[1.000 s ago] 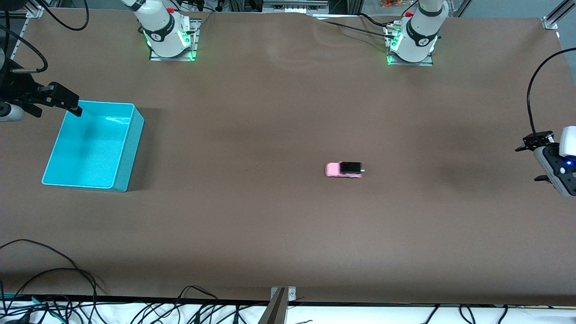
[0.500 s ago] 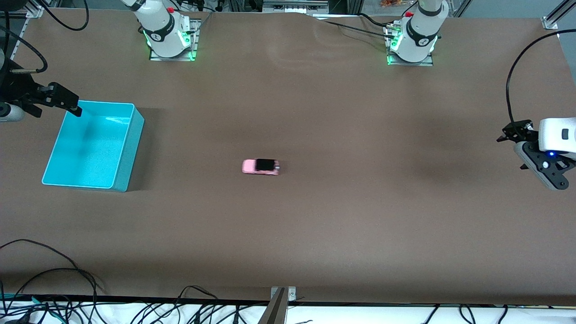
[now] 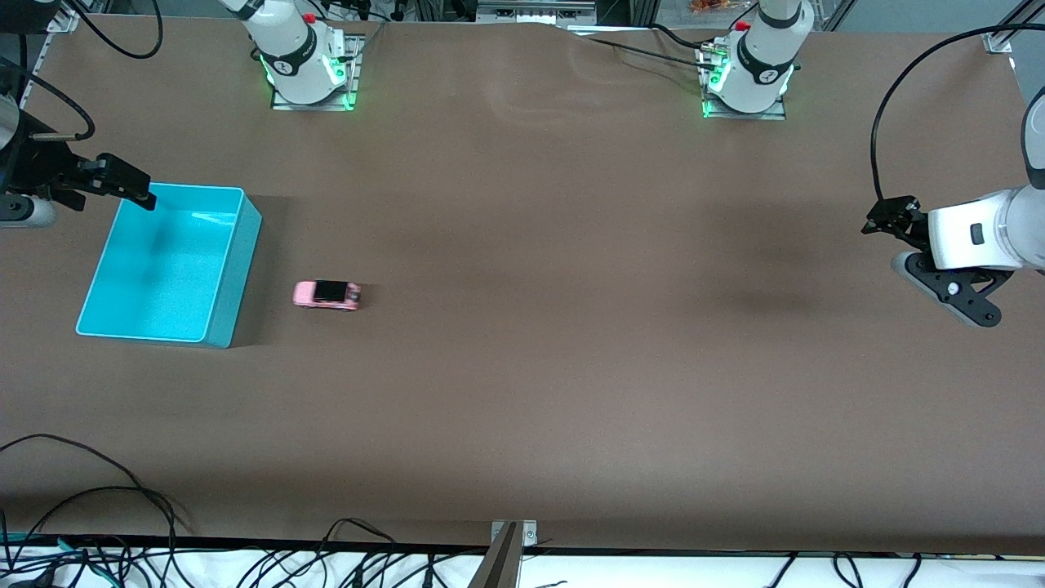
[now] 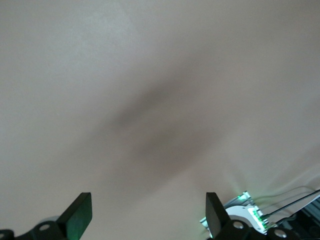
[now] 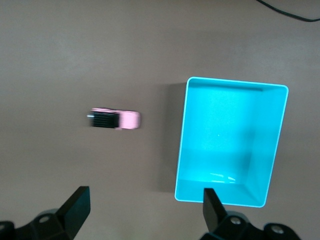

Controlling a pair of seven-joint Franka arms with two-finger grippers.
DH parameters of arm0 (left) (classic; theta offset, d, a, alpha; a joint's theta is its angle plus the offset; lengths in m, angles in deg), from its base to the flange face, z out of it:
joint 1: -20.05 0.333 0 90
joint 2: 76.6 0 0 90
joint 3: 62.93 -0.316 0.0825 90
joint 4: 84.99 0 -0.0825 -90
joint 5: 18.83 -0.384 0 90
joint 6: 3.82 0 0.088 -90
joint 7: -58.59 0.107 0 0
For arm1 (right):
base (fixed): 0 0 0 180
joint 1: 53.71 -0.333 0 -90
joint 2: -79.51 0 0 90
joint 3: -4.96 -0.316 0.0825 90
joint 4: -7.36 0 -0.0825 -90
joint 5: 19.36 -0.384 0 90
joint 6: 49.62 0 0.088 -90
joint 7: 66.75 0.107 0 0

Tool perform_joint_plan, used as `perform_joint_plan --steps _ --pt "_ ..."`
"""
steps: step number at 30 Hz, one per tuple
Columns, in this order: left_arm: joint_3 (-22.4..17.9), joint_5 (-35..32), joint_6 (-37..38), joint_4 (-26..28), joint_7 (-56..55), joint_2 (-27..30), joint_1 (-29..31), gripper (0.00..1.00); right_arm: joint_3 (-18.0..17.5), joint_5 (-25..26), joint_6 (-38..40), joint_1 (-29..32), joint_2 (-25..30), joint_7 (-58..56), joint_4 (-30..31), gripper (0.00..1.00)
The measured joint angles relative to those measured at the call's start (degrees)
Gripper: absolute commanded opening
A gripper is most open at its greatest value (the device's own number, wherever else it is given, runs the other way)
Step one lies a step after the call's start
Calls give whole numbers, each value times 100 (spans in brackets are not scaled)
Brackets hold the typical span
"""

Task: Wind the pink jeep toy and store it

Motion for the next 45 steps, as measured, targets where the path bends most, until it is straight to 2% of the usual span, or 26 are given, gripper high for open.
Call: perform_joint_plan --steps 15,20,24,28,36,45 --pt "-30 4 35 -9 -152 142 -88 100 -8 0 3 -3 -3 22 0 100" --pt "-88 4 -527 35 -266 198 -91 100 -8 0 31 -3 -14 24 1 100" --pt "-190 4 -1210 314 -401 378 -93 100 -9 0 65 -3 -57 49 12 100" --pt "-242 6 -1596 720 -1077 636 -92 100 -11 0 78 -4 -110 55 16 100" --pt "-241 13 -1690 1238 -2742 1093 -149 100 -155 -5 -199 -17 -166 166 255 100" --pt "-225 13 -1882 2133 -3108 1822 -249 100 -204 -5 -1165 -28 -161 228 1146 100"
